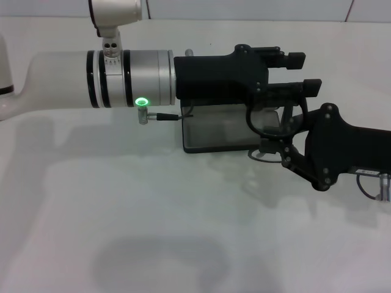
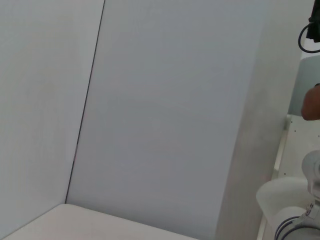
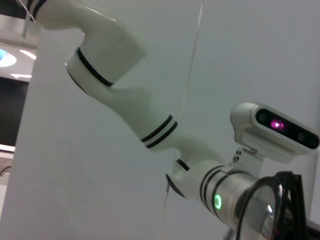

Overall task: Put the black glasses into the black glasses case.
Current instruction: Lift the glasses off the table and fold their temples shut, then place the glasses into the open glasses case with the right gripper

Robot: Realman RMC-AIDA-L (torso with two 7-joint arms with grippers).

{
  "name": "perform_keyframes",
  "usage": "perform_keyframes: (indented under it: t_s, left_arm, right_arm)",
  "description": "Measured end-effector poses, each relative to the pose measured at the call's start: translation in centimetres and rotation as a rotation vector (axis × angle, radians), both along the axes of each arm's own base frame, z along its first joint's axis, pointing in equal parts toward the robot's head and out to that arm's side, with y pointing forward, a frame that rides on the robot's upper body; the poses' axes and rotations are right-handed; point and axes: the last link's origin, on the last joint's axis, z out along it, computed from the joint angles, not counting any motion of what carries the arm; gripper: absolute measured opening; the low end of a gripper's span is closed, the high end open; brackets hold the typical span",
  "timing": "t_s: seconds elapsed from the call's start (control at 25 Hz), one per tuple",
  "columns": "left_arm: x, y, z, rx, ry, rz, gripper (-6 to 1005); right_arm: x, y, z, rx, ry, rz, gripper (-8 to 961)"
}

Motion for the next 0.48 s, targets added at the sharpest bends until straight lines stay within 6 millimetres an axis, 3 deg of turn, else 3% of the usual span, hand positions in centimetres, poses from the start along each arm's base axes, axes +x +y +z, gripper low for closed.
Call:
perform_keyframes:
  t_s: [0.4, 0.48]
  left_arm:
    - [-0.4, 0.5, 0.5, 0.045, -0.031, 0.042, 644]
    - [-1.2, 1.0, 1.2, 0.090, -0.057, 0.090, 644]
  right_arm:
    - [0.7, -0.3, -0.1, 0.009, -0.021, -0.020, 107]
    - [1.3, -0.1, 0.0, 0.033, -0.104, -0.014, 106]
